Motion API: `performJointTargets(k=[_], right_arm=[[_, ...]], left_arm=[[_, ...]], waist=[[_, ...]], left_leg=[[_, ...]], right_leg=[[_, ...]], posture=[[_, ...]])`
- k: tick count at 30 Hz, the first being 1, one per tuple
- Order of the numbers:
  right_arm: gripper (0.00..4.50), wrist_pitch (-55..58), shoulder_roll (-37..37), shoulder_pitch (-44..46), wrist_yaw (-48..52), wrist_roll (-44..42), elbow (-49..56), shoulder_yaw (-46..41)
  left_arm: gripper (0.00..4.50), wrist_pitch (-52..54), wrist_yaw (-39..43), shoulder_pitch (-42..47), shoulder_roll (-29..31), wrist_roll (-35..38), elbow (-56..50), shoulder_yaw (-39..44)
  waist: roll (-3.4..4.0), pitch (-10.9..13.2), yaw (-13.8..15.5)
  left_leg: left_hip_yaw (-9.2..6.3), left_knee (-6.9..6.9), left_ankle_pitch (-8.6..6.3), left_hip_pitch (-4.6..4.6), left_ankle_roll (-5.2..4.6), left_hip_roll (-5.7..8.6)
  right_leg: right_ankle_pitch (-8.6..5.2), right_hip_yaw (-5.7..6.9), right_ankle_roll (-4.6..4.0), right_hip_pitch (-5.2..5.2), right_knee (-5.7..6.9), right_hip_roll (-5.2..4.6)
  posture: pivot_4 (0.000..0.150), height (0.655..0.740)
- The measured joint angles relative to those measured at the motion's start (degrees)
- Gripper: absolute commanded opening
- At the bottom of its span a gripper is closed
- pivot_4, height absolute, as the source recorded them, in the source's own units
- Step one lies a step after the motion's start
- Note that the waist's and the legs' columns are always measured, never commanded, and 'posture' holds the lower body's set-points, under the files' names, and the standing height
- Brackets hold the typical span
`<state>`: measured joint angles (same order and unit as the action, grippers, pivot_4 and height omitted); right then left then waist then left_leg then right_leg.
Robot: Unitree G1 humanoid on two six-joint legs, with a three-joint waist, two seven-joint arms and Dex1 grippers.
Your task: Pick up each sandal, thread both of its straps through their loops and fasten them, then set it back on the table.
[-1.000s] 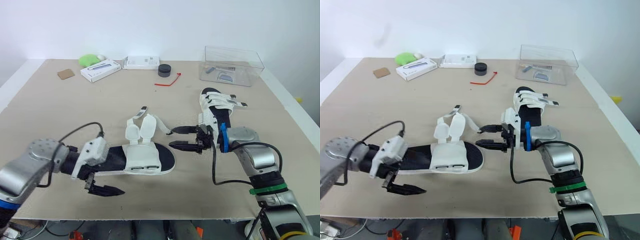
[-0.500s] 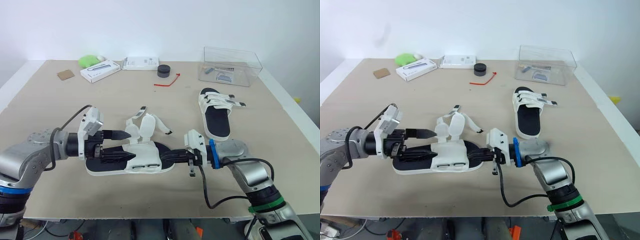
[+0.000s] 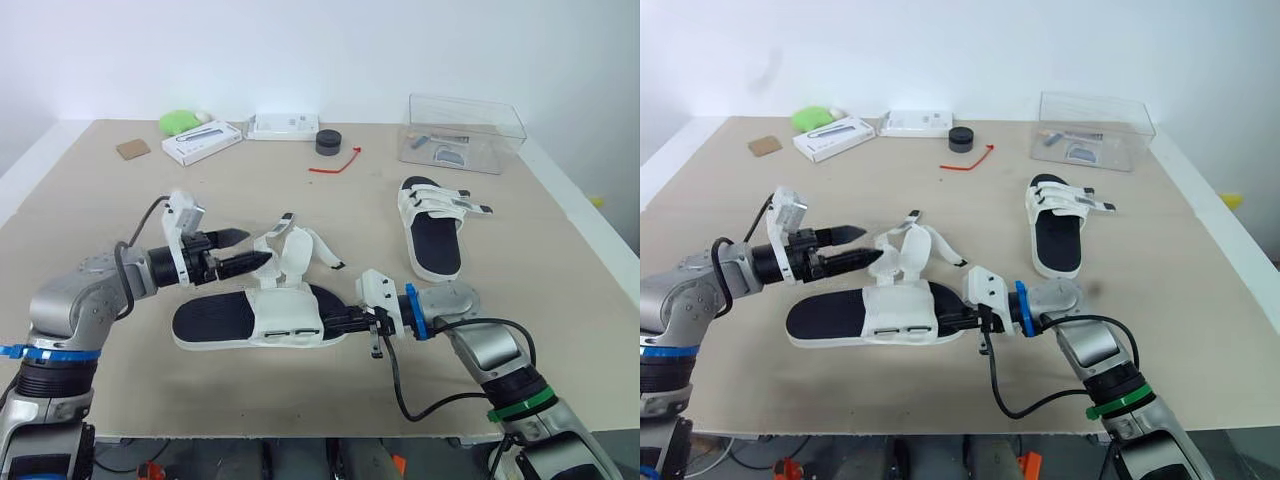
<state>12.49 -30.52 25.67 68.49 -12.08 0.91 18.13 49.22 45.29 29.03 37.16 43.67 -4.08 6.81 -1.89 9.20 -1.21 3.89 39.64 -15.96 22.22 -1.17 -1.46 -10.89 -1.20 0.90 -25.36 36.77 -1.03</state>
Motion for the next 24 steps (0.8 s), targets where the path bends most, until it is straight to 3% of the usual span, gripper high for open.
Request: performJointTargets(k=[6,11,17,24], right_arm=[[0.08,-1.1,0.2,1.1,0.1,0.6,-1.4,0.0],[0.08,-1.4,0.8,1.8,0.1,1.1,-2.3,0.1],[0.08,-1.4,1.1,2.1,0.1,1.2,-2.4,0.1],[0.08,-1.4,1.2,2.0,-0.1,1.4,-2.3,0.1]], left_arm=[[4.50,13.8,-5.1,2.9,-1.3,1.9,8.5,0.9],[4.50,18.2,-6.3,5.6,-4.4,2.5,13.1,2.1],[4.50,18.8,-6.1,9.0,-7.5,2.5,19.0,2.5],[4.50,12.9,-4.4,20.5,-11.7,-0.3,38.7,4.5]], waist=[[-0.02,0.0,0.0],[-0.07,0.0,0.0],[-0.10,0.0,0.0],[-0.15,0.0,0.0]], left_leg=[[-0.06,0.04,0.06,-0.05,0.10,0.02],[-0.10,0.05,0.10,-0.05,0.17,0.04],[-0.14,0.05,0.14,-0.03,0.22,0.08],[-0.20,0.05,0.17,0.00,0.26,0.26]], right_leg=[[-0.01,0.03,0.01,0.01,0.16,0.00],[-0.01,0.05,-0.02,0.02,0.20,-0.02],[0.01,0.08,-0.05,0.01,0.22,-0.05],[0.01,0.11,-0.04,0.01,0.23,-0.13]], posture=[[0.150,0.7400],[0.150,0.7400],[0.150,0.7400],[0.150,0.7400]])
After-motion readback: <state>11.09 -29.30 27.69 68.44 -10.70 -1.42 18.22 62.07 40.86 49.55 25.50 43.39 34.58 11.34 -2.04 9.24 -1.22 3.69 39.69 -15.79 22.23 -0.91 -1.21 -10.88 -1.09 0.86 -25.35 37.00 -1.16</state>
